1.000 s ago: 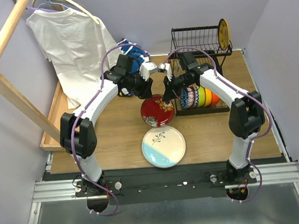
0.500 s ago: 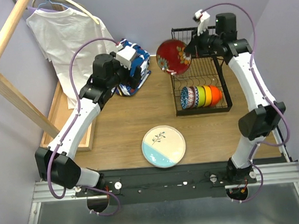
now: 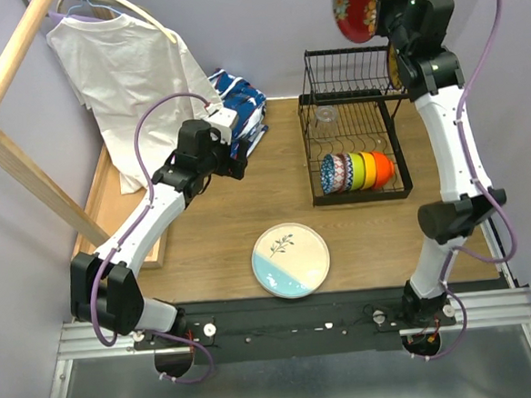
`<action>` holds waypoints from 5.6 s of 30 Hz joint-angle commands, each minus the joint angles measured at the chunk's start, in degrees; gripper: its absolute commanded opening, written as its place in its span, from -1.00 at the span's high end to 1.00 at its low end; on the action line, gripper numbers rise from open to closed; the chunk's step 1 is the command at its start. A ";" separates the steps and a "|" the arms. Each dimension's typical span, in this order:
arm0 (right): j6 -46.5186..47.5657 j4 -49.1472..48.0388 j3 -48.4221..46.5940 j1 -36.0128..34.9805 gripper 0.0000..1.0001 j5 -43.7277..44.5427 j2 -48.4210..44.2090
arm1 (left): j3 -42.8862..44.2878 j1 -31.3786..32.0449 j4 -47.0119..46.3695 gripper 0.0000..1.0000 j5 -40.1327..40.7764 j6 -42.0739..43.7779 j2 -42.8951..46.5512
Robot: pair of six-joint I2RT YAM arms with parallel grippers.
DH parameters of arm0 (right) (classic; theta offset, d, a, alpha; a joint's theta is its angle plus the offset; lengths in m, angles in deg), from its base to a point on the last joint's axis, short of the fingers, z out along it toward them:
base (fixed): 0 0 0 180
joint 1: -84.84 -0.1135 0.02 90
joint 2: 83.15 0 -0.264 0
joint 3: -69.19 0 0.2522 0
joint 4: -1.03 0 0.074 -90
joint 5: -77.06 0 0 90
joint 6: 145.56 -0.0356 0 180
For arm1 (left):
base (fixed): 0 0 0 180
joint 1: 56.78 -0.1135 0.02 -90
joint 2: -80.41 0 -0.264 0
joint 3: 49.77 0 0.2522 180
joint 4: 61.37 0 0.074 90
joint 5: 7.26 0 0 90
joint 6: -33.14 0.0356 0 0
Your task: Load the mixed dishes into the dish rack
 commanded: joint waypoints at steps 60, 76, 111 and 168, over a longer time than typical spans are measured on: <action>21.22 6.68 1.34 0.18 0.99 35.35 13.57 | -2.87 0.33 -5.56 -0.97 -0.55 -5.67 -0.79; 18.76 7.83 -4.20 0.54 0.99 39.14 16.30 | -2.87 0.33 -5.56 -0.97 -0.81 -5.67 -1.05; 26.15 -10.47 1.96 -1.57 0.99 45.38 10.31 | -0.40 2.09 -6.26 -0.97 -1.51 -6.98 -4.83; 12.80 7.47 -2.97 -2.80 -0.33 26.75 5.40 | 0.03 4.55 -3.54 -0.97 -14.68 -1.45 -14.32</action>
